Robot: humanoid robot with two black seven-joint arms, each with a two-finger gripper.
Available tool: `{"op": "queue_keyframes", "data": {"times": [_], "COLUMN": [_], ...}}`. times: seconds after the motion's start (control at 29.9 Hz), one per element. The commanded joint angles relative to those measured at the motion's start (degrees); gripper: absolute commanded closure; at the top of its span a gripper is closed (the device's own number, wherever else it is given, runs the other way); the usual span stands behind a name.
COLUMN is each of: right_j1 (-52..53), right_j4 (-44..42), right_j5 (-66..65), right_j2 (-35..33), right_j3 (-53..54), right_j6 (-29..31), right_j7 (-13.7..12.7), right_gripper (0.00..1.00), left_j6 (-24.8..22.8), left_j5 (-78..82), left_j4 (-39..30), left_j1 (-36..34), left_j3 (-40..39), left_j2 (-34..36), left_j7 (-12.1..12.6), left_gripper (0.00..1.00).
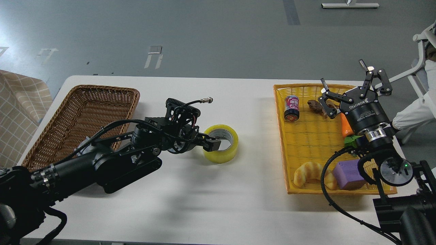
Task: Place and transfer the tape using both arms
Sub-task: 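Close the left gripper on the tape roll's rim, then lift the tape roll with the left gripper over the wicker basket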
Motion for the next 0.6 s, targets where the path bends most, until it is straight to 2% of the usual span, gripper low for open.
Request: {"op": "queue_keyframes", "data": {"times": [0.0, 0.07, 0.13, 0.17, 0.23, 0.27, 0.4, 0.57], "right_j1": [0.0, 0.0, -0.1, 0.0, -0.1, -0.1, -0.1, -0.3], "right_j4": [0.0, 0.0, 0.0, 0.0, 0.0, 0.0, 0.0, 0.0], "right_j5": [0.0, 0.0, 0.0, 0.0, 0.0, 0.0, 0.1, 0.1], "right_j2": [0.0, 0.0, 0.0, 0.0, -0.1, -0.1, -0.1, 0.0], "right_j3": [0.0, 0.0, 0.0, 0.0, 0.0, 0.0, 0.0, 0.1], "right_j6": [0.0, 0.0, 0.0, 0.0, 0.0, 0.0, 0.0, 0.0], "right_j7": [0.0, 0.0, 0.1, 0.0, 0.1, 0.1, 0.1, 0.1], "right_gripper": [0.0, 0.0, 0.0, 0.0, 0.0, 0.0, 0.0, 0.0], "left_j6": [0.0, 0.0, 0.0, 0.0, 0.0, 0.0, 0.0, 0.0], "left_j5": [-0.2, -0.3, -0.3, -0.3, -0.3, -0.3, 0.3, 0.5], "left_j4": [1.0, 1.8, 2.4, 2.6, 2.9, 2.9, 3.0, 2.9], "left_j1": [-0.1, -0.1, 0.0, 0.0, 0.0, 0.0, -0.2, -1.2], "left_j3": [0.0, -0.1, 0.0, 0.0, 0.0, 0.0, 0.0, -0.2], "left_j2": [-0.1, -0.2, -0.8, -1.0, -1.5, -1.5, -1.6, -1.3], "left_j7": [-0.2, -0.5, -1.0, -1.2, -2.6, -3.0, -5.3, -5.4], "left_gripper": [0.23, 0.31, 0.47, 0.58, 0.91, 1.0, 1.0, 1.0]}}
